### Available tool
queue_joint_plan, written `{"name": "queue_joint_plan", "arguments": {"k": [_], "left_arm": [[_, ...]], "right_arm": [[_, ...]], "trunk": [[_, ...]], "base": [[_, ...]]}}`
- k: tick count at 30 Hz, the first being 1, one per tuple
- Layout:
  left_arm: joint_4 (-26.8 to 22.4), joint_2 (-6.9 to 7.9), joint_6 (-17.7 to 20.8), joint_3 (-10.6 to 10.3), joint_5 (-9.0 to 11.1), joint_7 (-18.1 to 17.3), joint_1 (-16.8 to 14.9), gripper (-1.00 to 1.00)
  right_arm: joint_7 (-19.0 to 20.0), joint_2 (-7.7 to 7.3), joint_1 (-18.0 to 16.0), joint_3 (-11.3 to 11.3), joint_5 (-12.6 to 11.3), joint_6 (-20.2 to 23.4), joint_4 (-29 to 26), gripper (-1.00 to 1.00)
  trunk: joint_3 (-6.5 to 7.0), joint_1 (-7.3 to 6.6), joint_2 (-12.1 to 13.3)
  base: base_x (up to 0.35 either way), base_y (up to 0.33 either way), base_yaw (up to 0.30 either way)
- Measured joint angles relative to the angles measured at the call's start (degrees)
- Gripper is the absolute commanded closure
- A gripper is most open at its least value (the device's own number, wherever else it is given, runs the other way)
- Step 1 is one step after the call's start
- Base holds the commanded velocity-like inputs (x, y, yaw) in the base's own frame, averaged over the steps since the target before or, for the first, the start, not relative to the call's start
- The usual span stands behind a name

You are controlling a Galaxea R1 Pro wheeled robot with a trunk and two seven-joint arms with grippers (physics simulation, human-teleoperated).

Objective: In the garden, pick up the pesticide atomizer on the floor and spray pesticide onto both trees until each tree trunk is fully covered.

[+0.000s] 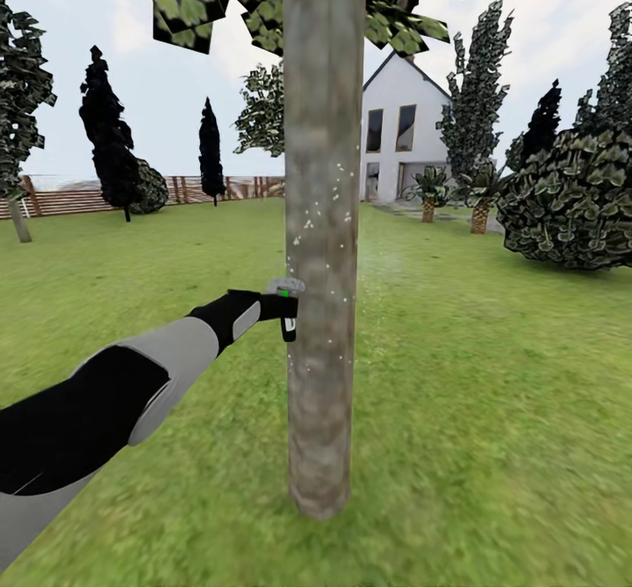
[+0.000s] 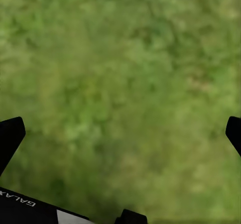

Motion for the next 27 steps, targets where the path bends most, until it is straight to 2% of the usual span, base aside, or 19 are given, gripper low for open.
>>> {"name": "queue_joint_plan", "arguments": {"k": [7,10,16,17,27], "left_arm": [[-0.02,0.01,-1.72,-0.18,-0.09,-0.05,0.65,1.00],[-0.13,0.01,-1.73,0.53,0.23,-0.06,0.64,1.00],[-0.18,0.02,-1.73,0.73,0.32,-0.06,0.67,1.00],[-0.25,0.02,-1.66,1.76,0.63,-0.09,0.67,1.00],[-0.25,0.02,-1.66,1.75,0.63,-0.09,0.67,1.00]], "right_arm": [[0.01,0.00,0.00,0.04,0.00,0.00,0.00,-1.00],[0.00,0.00,0.00,0.07,0.00,0.00,0.00,-1.00],[0.01,0.00,0.00,0.08,0.00,0.00,0.00,-1.00],[0.01,0.00,0.00,0.08,0.00,0.00,0.00,-1.00],[0.01,0.00,0.00,0.08,0.00,0.00,0.00,-1.00]], "trunk": [[0.00,-0.10,0.00],[0.01,0.37,0.00],[0.00,0.43,0.01],[0.00,0.43,0.01],[0.00,0.43,0.01]], "base": [[-0.031,0.005,0.000],[-0.050,0.013,0.000],[-0.038,0.002,0.000],[-0.185,0.000,0.000],[-0.037,0.000,0.000]]}}
